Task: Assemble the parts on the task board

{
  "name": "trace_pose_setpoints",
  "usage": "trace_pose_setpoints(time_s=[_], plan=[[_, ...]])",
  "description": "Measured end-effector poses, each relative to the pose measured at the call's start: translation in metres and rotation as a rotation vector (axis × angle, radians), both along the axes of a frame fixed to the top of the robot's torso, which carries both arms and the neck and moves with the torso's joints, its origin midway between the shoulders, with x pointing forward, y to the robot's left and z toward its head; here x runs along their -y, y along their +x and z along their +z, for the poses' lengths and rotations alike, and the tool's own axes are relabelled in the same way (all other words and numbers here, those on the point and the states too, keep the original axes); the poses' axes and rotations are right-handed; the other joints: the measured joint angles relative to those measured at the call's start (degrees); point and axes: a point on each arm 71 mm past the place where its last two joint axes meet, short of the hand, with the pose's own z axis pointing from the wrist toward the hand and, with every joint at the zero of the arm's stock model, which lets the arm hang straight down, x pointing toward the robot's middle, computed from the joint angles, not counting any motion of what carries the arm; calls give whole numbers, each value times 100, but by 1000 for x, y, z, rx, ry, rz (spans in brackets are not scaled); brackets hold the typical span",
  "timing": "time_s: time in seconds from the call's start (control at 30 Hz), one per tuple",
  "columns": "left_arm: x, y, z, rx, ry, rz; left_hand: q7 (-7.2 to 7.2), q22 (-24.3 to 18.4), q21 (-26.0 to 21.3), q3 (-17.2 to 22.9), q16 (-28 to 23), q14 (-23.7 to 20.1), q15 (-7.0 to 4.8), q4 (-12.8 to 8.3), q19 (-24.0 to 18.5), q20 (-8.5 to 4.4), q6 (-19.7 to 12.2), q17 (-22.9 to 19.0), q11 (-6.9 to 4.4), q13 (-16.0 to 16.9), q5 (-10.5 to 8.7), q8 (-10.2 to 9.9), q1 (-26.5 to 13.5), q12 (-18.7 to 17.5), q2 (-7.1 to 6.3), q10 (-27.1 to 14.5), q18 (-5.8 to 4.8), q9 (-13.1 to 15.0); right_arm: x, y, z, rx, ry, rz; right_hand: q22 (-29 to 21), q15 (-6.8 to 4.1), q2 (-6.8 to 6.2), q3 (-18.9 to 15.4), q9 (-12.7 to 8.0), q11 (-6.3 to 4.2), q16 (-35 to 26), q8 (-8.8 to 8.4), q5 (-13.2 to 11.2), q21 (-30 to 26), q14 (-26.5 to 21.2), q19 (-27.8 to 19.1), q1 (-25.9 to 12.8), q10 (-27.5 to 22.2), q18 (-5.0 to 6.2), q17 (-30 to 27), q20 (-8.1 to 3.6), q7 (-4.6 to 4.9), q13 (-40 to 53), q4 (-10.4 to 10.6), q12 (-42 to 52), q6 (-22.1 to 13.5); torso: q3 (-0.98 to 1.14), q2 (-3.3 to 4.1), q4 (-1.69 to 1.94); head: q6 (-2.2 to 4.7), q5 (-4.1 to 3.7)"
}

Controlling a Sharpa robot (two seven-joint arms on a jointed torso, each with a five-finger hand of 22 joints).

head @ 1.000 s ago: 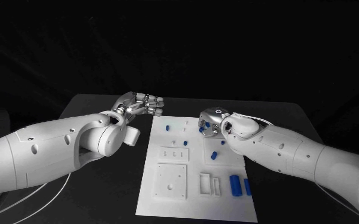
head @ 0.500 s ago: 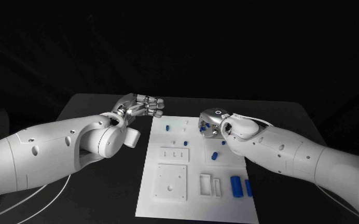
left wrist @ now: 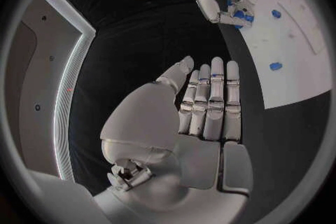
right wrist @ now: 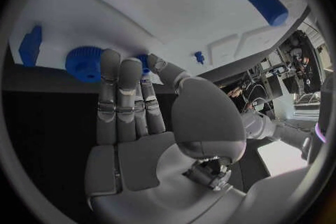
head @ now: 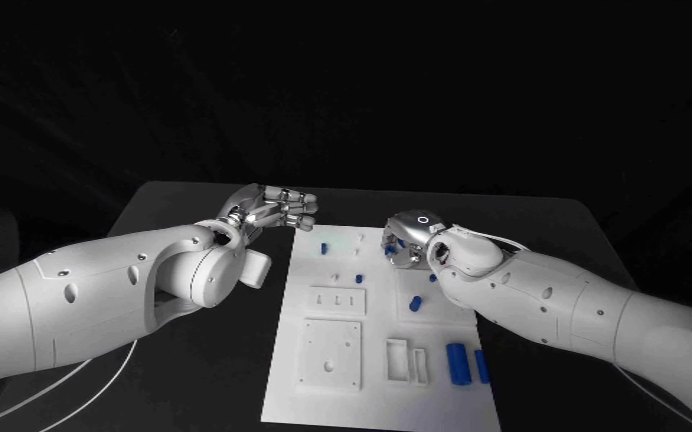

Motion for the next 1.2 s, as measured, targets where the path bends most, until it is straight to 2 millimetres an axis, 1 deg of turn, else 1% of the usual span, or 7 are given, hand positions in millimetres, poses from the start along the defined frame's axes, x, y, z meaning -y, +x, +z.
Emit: trace_pose_setpoints(time_s=[0.17, 0.2, 0.3, 0.47, 0.53, 0.9, 1.2], plan=[[-1, 0, 0, -1, 1, 1, 0, 0, 0, 0, 0, 0, 0, 0, 0, 0, 0, 0, 0, 0, 0, 0, 0, 0, 0, 0, 0, 0, -2, -3, 6, 49, 31, -1, 161, -2, -51, 66, 0, 0, 0, 0, -62, -62, -2, 10, 51, 0, -10, 0, -10, -2, 5, 48, 1, 36, -3, 13, -4, 34, 9], [-1, 0, 0, -1, 1, 2, 0, 0, 0, 0, 0, 0, 0, 0, 0, 0, 0, 0, 0, 0, 0, 0, 0, 0, 0, 0, 0, 0, -3, -4, 8, 60, 37, -1, 203, -11, -75, 96, 0, 0, 0, 0, -84, -87, -11, 20, 75, 0, -40, 0, -21, -12, 5, 63, 1, 55, -3, 14, -4, 41, 11], [-1, 1, 0, -1, 1, 3, 0, 0, 0, 0, 0, 0, 0, 0, 0, 0, 0, 0, 0, 0, 0, 0, 0, 0, 0, 0, 0, 0, -7, -4, 14, 96, 57, -4, 272, -21, -75, 112, -1, 19, 21, -2, -107, -136, -21, 20, 75, 19, -42, -1, -22, -22, 6, 79, 1, 64, -4, 21, -4, 63, 14], [-1, 1, 0, -2, 2, 3, 0, 1, 0, 0, 0, 0, 0, 0, 0, 0, 0, 0, 0, 0, 0, 0, 0, 0, 0, 0, 0, 0, -15, -4, 20, 139, 80, -13, 374, -21, -104, 122, -1, 20, 22, -5, -111, -210, -21, 32, 104, 20, -47, -1, -33, -75, 6, 89, 0, 118, -10, 37, 8, 97, 14], [-1, 1, 0, -3, 2, 3, 0, 1, 0, 0, 0, 0, 0, 0, 0, 0, 0, 0, 0, 0, 0, 0, 0, 0, 0, 0, 0, 0, -18, -4, 21, 150, 86, -15, 390, -21, -104, 124, -1, 20, 21, -5, -111, -226, -21, 41, 104, 20, -77, -3, -42, -89, 6, 91, 0, 132, -11, 42, 13, 105, 20], [2, 1, 0, -5, 2, -3, 0, -10, 0, 0, 0, 0, 0, 0, -1, 0, 0, 0, 21, 0, 0, 0, 0, 0, 0, -20, 0, 0, -37, 1, 26, 190, 103, -30, 570, -20, -127, 127, -2, 19, 21, -6, -128, -382, -20, 97, 128, 19, -84, -36, -27, -99, 6, 95, -2, 140, -20, 65, 30, 133, 59], [5, 1, 0, -5, 1, -10, 0, -10, 0, 0, 0, 0, 0, 0, -1, 0, 0, 0, 21, 0, 0, 0, 0, 0, 0, -20, 0, 0, -43, 5, 25, 199, 97, -43, 713, -19, -127, 159, -5, 19, 21, -10, -150, -516, -20, 125, 128, 19, -90, -57, -35, -100, 7, 127, -17, 139, -52, 83, 64, 140, 52]])
